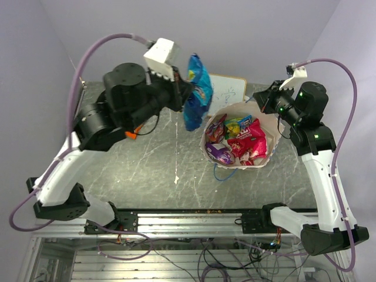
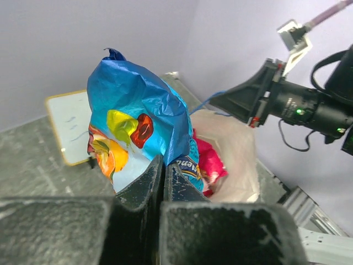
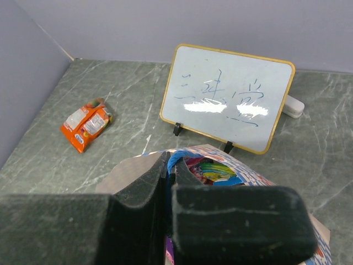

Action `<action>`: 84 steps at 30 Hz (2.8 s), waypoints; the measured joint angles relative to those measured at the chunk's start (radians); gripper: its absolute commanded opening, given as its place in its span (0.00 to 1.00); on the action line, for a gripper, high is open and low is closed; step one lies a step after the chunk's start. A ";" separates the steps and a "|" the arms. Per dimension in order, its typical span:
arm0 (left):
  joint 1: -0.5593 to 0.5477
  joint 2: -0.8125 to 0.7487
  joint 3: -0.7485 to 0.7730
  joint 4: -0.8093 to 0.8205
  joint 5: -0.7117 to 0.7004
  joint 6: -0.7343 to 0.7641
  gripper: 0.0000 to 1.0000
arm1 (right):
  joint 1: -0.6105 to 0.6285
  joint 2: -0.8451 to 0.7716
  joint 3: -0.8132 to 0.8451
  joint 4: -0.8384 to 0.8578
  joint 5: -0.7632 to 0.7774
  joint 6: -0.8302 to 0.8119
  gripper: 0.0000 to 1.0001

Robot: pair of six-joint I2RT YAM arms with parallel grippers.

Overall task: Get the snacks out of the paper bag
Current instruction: Place the snack at the center of the board, then adjust the paper bag at the center of the board.

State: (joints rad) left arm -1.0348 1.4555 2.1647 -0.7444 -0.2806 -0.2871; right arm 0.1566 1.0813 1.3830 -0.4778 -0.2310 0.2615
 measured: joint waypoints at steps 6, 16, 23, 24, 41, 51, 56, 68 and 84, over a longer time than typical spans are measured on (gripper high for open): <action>0.000 -0.119 0.000 -0.136 -0.198 0.026 0.07 | 0.000 0.006 0.000 0.002 0.000 0.000 0.00; 0.075 -0.249 -0.319 -0.288 -0.540 -0.058 0.07 | 0.000 0.014 0.000 0.002 0.000 0.000 0.00; 0.372 -0.340 -0.722 -0.304 -0.483 -0.141 0.07 | 0.000 0.015 0.000 0.000 -0.001 -0.005 0.00; 0.413 -0.347 -0.758 -0.303 -0.472 -0.148 0.07 | 0.000 0.016 0.000 -0.001 -0.001 -0.007 0.00; 0.791 -0.272 -0.944 -0.473 -0.393 -0.421 0.07 | 0.000 0.023 0.001 -0.015 -0.001 -0.057 0.00; 0.813 0.123 -0.916 -0.318 -0.237 -0.334 0.25 | 0.000 0.025 0.001 -0.014 -0.001 -0.079 0.00; 0.813 0.182 -0.883 -0.205 -0.073 -0.322 0.69 | 0.000 0.039 0.001 -0.014 -0.014 -0.078 0.00; 0.813 -0.042 -0.926 -0.110 0.135 -0.311 0.97 | 0.000 0.056 0.000 -0.013 -0.117 -0.117 0.00; 0.695 -0.148 -1.005 0.230 0.546 -0.436 0.90 | 0.287 0.048 -0.074 0.030 -0.386 -0.098 0.00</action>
State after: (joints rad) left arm -0.3393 1.3079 1.1599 -0.5140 0.2653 -0.7231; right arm 0.4435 1.1290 1.3087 -0.4480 -0.6167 0.1638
